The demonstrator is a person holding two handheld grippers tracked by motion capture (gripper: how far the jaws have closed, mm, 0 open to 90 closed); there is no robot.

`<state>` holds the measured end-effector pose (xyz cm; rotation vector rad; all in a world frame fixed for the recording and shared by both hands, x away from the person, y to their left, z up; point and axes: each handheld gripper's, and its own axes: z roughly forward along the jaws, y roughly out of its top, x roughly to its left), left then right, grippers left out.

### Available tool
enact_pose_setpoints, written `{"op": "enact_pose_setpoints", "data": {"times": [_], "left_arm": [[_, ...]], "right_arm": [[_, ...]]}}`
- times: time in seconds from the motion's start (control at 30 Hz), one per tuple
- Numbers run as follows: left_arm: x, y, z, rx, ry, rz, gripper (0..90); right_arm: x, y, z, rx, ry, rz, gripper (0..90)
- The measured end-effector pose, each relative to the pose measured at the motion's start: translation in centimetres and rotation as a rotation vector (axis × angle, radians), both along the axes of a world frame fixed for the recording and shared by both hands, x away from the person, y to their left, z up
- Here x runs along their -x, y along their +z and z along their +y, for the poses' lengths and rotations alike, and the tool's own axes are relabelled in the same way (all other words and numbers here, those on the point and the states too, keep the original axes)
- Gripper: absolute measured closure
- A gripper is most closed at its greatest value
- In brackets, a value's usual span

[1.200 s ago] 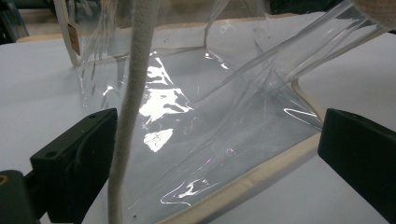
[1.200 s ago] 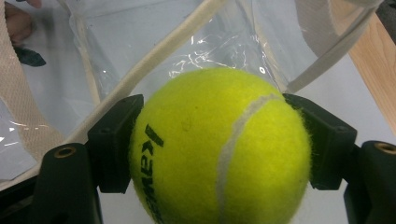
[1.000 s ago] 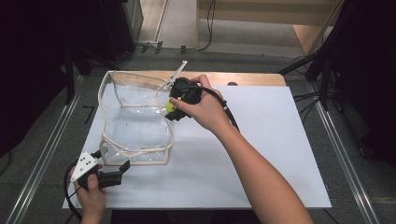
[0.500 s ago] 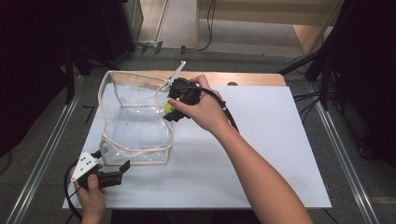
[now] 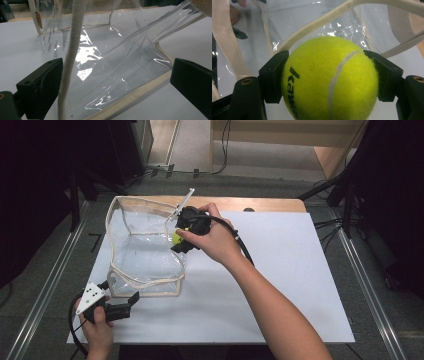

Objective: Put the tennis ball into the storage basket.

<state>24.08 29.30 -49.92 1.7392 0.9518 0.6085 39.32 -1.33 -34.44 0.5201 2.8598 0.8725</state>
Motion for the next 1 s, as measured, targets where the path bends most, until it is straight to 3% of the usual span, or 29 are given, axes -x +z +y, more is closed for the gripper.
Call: {"op": "enact_pose_setpoints", "data": {"times": [0.63, 1.0], "left_arm": [[-0.02, -0.01, -0.04, 0.002, 0.001, 0.003, 0.0], [-0.03, -0.01, -0.02, 0.001, 0.001, 0.001, 0.0]], "right_arm": [[0.08, -0.8, 0.59, -0.008, 0.008, 0.011, 23.4], [0.2, 0.18, 0.25, -0.008, 0.012, -0.003, 23.5]]}}
